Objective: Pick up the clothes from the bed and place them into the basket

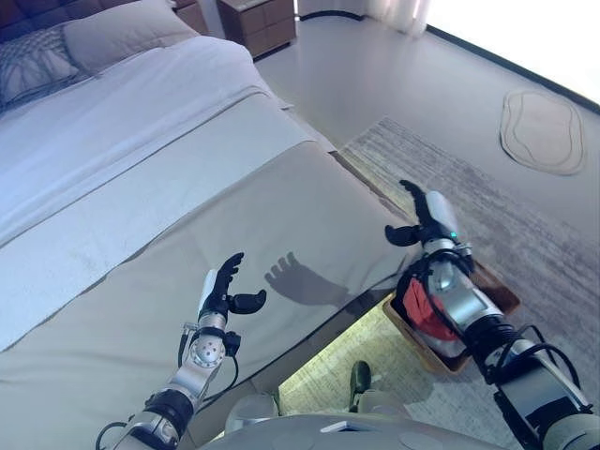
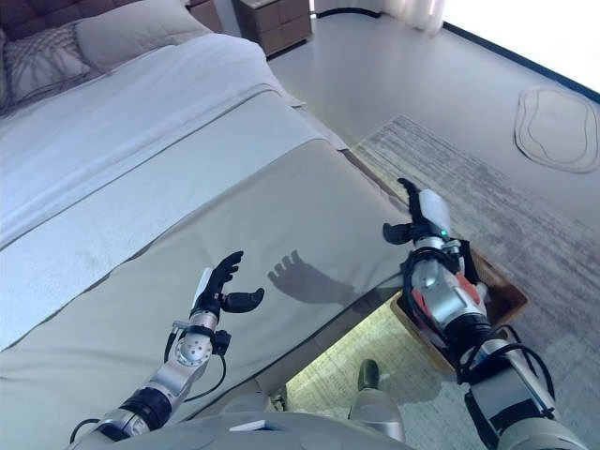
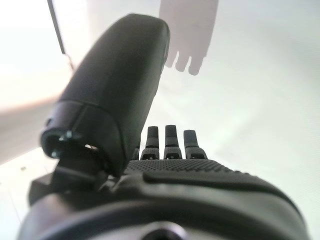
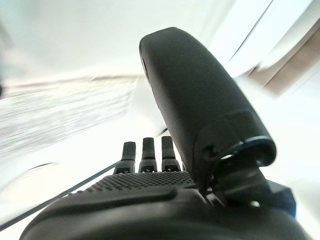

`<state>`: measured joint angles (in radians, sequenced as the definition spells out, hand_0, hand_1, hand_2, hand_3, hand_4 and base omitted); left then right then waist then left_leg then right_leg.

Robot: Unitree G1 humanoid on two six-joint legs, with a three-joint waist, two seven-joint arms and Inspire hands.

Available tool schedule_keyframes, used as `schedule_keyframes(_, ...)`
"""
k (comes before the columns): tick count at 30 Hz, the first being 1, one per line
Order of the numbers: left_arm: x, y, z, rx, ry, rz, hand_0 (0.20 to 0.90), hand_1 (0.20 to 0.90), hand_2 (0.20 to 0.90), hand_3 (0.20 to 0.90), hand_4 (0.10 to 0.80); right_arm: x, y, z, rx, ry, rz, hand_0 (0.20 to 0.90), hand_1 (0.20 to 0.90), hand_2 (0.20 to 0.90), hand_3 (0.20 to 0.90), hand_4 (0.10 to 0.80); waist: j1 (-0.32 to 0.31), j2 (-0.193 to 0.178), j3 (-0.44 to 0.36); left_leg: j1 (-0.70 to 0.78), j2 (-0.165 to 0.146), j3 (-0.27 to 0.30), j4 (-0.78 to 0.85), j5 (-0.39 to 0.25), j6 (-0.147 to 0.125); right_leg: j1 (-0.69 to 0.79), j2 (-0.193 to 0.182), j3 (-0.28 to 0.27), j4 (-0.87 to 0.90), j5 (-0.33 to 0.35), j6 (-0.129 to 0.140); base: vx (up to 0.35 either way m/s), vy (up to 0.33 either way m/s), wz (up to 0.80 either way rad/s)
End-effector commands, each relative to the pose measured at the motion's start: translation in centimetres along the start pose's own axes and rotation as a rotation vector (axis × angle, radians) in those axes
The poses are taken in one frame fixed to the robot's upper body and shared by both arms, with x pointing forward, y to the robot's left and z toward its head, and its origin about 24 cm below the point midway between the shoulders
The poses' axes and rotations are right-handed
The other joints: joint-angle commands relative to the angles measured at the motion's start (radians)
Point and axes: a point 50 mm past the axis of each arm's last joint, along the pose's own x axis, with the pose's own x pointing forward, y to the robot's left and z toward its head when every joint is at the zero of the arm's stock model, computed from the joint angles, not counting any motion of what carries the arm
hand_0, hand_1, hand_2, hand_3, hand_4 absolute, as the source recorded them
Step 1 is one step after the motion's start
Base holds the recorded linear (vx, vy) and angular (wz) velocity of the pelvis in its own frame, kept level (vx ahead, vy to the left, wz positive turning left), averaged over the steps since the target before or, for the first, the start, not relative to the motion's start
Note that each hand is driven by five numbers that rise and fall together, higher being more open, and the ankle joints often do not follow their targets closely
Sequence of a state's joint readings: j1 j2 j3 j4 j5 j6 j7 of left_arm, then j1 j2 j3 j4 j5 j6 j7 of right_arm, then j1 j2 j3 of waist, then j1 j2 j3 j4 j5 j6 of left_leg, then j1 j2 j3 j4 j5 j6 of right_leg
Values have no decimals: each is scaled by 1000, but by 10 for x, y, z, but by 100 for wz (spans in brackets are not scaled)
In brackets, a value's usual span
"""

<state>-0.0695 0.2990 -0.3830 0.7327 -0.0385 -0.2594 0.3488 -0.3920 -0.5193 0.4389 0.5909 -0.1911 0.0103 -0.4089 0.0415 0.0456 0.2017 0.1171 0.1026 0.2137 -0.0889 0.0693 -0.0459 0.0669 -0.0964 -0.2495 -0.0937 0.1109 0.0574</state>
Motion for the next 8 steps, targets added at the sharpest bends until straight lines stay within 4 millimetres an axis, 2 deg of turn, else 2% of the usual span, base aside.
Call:
schedule_keyframes(1,12,12,19,41,-105,35,900,900,900,900,800,10,-4,24,-9,-114,-37,900,900,900,900,800,27,-50,-103,11,42,-26,2,-85,-33,46,-71,-38,6,-89,31,21,-35,33)
schedule_keyframes(8,10,15,15,52,-103,-2,900,900,900,900,800,-8,26,14,24,-44,13,900,900,900,900,800,64,-48,-108,2,35,-66,2,-83,-28,66,-82,-78,6,-93,38,11,-4,25)
